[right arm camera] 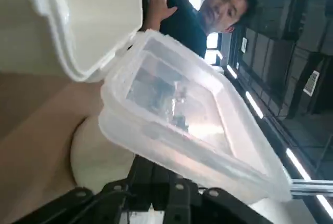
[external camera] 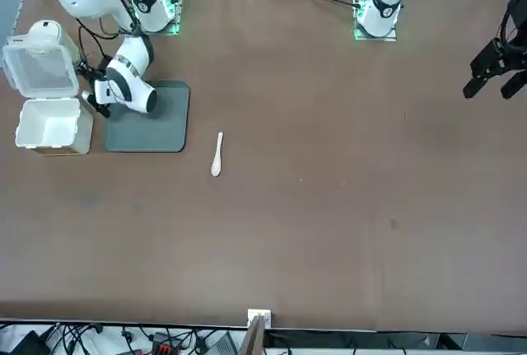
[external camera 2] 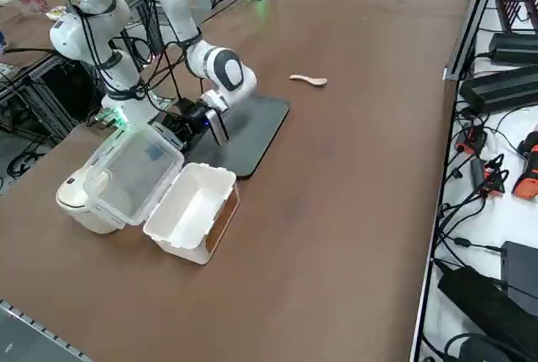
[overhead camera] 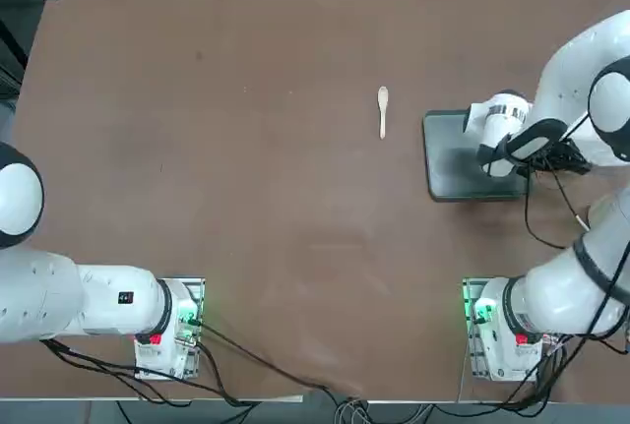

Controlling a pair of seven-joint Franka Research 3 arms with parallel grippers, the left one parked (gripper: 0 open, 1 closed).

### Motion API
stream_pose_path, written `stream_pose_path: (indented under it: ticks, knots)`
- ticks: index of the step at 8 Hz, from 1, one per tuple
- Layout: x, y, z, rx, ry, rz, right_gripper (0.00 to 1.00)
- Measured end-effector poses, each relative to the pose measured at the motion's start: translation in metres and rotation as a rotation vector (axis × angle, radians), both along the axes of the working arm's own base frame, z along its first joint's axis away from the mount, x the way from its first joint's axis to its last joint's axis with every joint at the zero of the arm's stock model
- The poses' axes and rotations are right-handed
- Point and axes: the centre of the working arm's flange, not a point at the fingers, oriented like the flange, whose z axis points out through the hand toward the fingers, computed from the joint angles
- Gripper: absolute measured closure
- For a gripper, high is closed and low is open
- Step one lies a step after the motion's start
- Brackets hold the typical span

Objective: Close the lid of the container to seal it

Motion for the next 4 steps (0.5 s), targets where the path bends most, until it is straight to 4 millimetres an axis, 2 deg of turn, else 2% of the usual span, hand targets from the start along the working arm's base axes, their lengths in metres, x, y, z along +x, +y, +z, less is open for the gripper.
stream_pose_path:
  ticks: [4]
  knots:
    - [0.043,0.017,0.031,-0.051,0.008,0.021,0.98]
